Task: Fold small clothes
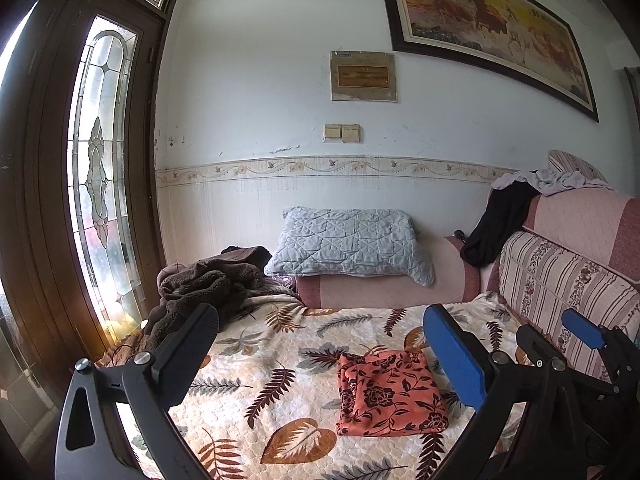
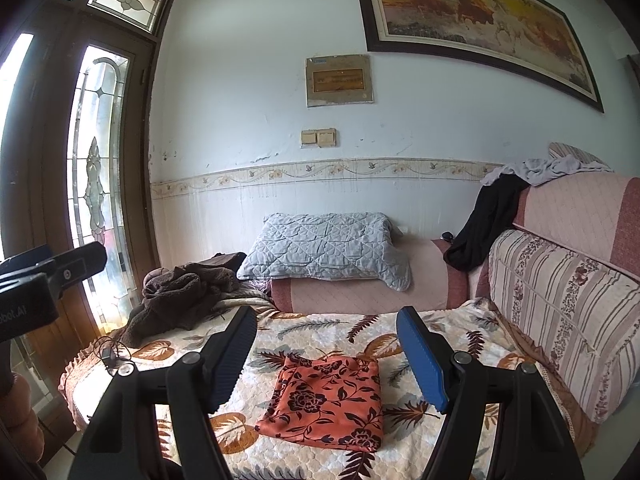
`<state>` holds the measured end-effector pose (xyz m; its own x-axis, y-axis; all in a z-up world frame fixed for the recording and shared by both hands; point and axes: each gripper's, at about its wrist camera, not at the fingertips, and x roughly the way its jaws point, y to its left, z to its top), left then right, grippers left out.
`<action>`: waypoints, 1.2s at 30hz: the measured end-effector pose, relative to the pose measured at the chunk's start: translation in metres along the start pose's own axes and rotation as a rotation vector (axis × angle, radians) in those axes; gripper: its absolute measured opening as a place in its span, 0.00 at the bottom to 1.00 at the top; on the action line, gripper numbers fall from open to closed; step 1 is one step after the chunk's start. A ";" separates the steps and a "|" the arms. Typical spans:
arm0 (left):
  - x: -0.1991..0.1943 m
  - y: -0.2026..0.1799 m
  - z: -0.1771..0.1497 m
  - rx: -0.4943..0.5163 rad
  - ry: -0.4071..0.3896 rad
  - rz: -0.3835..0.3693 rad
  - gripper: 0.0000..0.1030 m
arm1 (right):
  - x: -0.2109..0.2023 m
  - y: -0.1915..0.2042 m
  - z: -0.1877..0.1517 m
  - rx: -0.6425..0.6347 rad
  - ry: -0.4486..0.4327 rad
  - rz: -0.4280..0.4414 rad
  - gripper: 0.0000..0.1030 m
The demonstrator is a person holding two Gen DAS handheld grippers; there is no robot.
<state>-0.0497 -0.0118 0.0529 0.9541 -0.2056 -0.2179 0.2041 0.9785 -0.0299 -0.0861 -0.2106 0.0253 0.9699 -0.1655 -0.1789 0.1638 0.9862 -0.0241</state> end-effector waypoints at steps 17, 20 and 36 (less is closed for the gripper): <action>0.030 0.001 -0.002 -0.004 0.034 0.000 0.99 | 0.032 -0.003 -0.004 -0.007 0.045 -0.008 0.73; 0.036 0.002 -0.001 -0.009 0.035 -0.002 0.99 | 0.037 -0.003 -0.001 -0.009 0.043 -0.006 0.73; 0.077 0.003 -0.001 -0.020 0.080 -0.005 0.99 | 0.082 0.002 -0.003 -0.018 0.092 0.018 0.73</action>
<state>0.0243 -0.0251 0.0346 0.9324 -0.2091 -0.2946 0.2034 0.9778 -0.0502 -0.0066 -0.2217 0.0081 0.9518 -0.1469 -0.2694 0.1421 0.9891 -0.0376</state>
